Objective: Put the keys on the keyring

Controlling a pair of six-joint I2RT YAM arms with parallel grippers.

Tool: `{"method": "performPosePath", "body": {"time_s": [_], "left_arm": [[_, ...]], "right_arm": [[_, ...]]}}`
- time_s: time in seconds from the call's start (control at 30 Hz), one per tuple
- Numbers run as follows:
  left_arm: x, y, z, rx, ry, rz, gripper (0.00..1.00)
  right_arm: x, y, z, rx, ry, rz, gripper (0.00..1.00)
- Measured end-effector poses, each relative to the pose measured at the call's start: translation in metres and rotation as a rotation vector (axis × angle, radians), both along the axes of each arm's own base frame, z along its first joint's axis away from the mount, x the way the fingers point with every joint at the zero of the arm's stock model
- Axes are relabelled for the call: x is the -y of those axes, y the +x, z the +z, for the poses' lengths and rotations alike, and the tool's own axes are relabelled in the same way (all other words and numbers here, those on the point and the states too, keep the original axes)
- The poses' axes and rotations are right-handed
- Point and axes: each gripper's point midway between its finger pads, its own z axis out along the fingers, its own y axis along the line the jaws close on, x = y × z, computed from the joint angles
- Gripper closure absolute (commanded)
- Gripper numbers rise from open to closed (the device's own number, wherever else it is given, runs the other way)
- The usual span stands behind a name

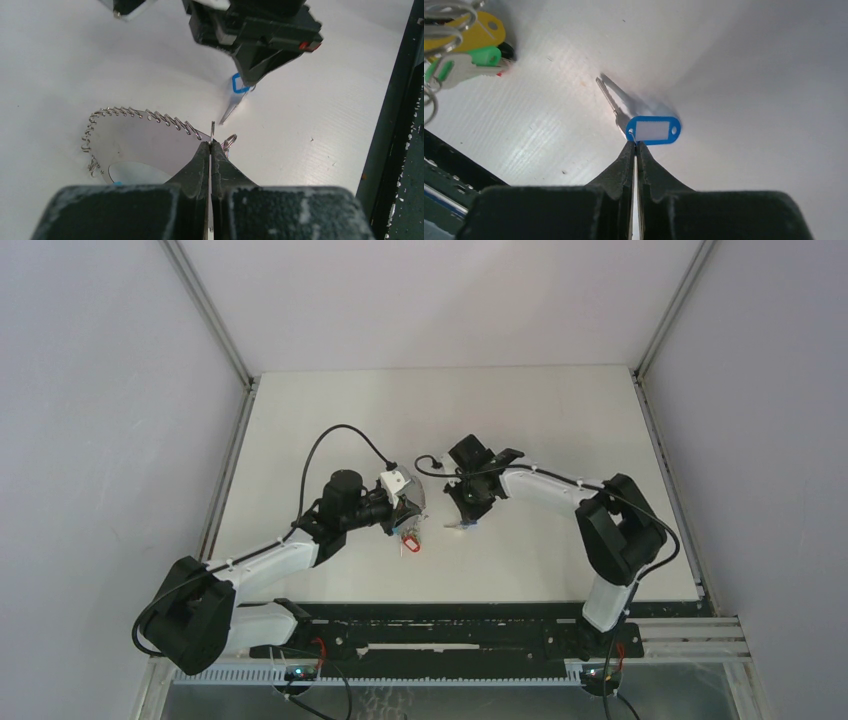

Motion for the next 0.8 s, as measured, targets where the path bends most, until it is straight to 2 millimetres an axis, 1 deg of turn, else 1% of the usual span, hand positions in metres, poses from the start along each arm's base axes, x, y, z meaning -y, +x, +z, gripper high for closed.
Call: {"method": "performPosePath", "body": {"time_s": [0.13, 0.2, 0.5, 0.67, 0.8], "left_arm": [[0.0, 0.0, 0.0, 0.0, 0.0, 0.001, 1.0], [0.0, 0.0, 0.0, 0.0, 0.0, 0.002, 1.0], [0.0, 0.001, 0.002, 0.006, -0.003, 0.006, 1.0], [-0.001, 0.003, 0.008, 0.027, -0.012, 0.015, 1.0], [-0.001, 0.005, 0.011, 0.038, -0.016, 0.022, 1.0]], "right_arm": [[0.016, 0.001, 0.016, 0.064, -0.06, -0.009, 1.0], [0.025, -0.002, 0.021, 0.083, -0.088, -0.013, 1.0], [0.065, -0.041, 0.047, 0.09, -0.235, -0.035, 1.0], [0.083, -0.06, 0.05, 0.036, -0.298, -0.051, 1.0], [0.087, -0.064, 0.042, -0.002, -0.335, -0.044, 1.0]]}}
